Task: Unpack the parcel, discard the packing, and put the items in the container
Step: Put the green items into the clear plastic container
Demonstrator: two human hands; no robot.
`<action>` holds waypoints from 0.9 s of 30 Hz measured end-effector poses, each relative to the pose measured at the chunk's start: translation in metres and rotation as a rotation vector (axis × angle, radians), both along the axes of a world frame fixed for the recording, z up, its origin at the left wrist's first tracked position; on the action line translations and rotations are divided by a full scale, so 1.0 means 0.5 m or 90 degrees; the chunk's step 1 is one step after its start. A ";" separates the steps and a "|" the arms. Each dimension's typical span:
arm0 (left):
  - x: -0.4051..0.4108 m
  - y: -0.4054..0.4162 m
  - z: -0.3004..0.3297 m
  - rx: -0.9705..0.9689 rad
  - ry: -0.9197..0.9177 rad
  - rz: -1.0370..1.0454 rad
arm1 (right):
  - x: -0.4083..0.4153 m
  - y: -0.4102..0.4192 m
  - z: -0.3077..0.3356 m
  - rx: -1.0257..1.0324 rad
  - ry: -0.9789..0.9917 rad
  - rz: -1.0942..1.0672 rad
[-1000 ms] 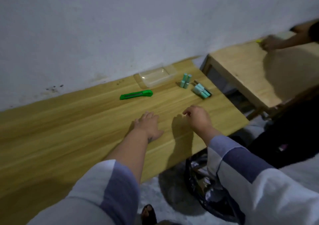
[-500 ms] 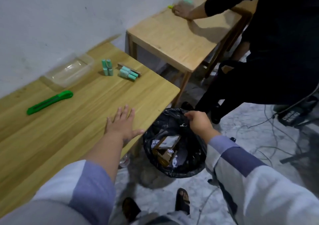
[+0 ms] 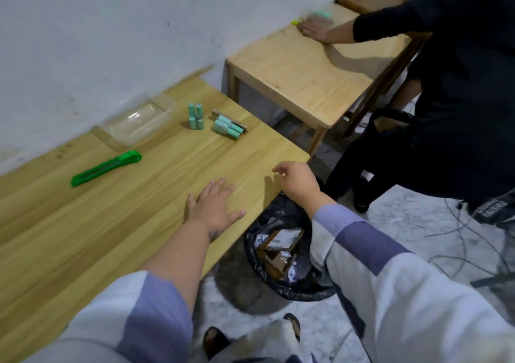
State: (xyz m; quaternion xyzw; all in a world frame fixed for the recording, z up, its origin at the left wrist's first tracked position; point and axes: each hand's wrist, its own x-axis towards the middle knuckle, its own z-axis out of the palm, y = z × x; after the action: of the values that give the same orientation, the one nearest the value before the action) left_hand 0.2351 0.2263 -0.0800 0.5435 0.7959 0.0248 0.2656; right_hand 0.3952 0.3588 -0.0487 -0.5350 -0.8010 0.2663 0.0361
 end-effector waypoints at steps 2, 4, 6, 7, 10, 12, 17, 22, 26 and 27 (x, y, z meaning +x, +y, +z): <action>-0.027 0.006 0.012 0.043 -0.008 0.052 | -0.043 0.006 0.010 0.000 0.001 0.029; -0.067 0.013 0.022 0.081 0.006 0.127 | -0.082 0.016 0.016 -0.007 0.004 0.052; -0.114 0.021 0.030 0.128 0.019 0.216 | -0.121 0.034 0.019 -0.002 0.009 0.079; -0.139 0.026 0.036 0.154 0.025 0.261 | -0.142 0.046 0.019 0.009 0.007 0.093; -0.214 0.043 0.052 0.217 0.050 0.378 | -0.208 0.086 0.013 0.019 -0.020 0.113; -0.262 0.053 0.055 0.248 0.069 0.450 | -0.251 0.112 0.002 0.005 -0.034 0.121; -0.372 0.087 0.038 0.259 0.043 0.603 | -0.323 0.174 -0.023 0.042 -0.103 0.157; -0.425 0.116 0.016 0.240 0.012 0.660 | -0.363 0.242 -0.005 0.016 -0.112 0.203; -0.432 0.131 0.014 0.214 0.020 0.682 | -0.405 0.273 0.024 -0.090 -0.031 0.262; -0.434 0.134 0.015 0.204 0.017 0.678 | -0.415 0.274 0.032 -0.126 0.002 0.262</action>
State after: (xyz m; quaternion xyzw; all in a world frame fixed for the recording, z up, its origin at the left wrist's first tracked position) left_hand 0.0182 0.2932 -0.0725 0.0998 0.9503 0.2693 0.1202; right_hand 0.1876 0.4959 -0.0328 -0.3607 -0.8632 0.3461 -0.0703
